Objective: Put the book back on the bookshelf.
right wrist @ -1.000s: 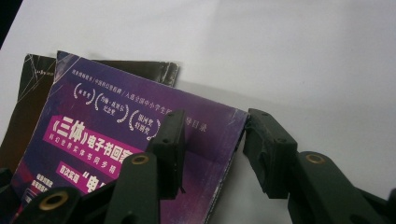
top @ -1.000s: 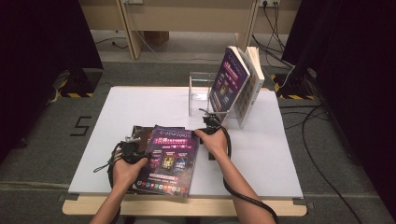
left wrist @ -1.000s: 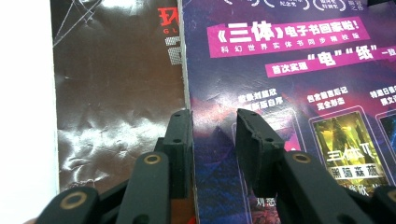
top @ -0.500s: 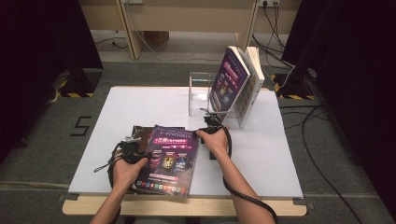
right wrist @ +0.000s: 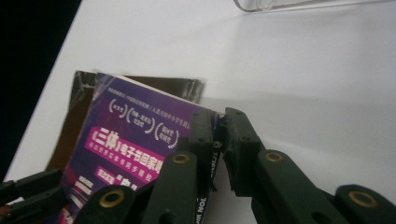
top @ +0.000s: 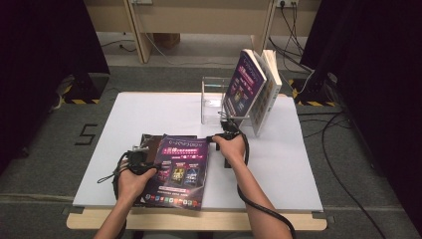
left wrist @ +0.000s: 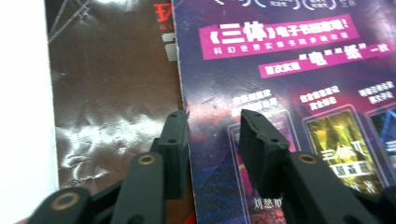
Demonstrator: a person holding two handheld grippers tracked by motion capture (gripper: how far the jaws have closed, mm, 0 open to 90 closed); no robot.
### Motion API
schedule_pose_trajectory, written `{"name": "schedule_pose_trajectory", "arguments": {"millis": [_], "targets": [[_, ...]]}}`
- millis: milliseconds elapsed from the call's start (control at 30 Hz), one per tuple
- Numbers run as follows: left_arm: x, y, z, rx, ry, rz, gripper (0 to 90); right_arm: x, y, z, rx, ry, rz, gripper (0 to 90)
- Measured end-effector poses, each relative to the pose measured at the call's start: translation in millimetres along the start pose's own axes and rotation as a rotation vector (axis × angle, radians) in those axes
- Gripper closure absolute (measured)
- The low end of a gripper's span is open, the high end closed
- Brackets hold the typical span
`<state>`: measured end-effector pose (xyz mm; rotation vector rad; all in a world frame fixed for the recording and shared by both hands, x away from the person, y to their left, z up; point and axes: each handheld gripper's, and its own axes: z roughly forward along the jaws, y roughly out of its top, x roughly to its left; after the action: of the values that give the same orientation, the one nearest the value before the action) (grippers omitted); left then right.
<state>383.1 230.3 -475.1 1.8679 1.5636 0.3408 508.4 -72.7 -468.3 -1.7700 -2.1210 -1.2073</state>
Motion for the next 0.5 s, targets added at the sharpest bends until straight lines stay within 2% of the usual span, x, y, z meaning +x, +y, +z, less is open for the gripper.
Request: {"name": "schedule_pose_trajectory", "arguments": {"millis": [67,233,500], "targets": [[0.1,2.4,-4.9,-0.021,-0.009,-0.004,56.6,-0.1,0.8,-1.3,-0.007,0.021,0.008,83.4],[2.5,8.3,-16.2,-0.077,0.009,-0.012,54.1,1.4,3.2,-5.1,-0.023,0.053,0.009,84.1],[5.7,6.7,-14.1,-0.073,0.001,-0.023,52.4,11.1,6.5,-17.0,-0.065,0.074,-0.028,84.6]]}}
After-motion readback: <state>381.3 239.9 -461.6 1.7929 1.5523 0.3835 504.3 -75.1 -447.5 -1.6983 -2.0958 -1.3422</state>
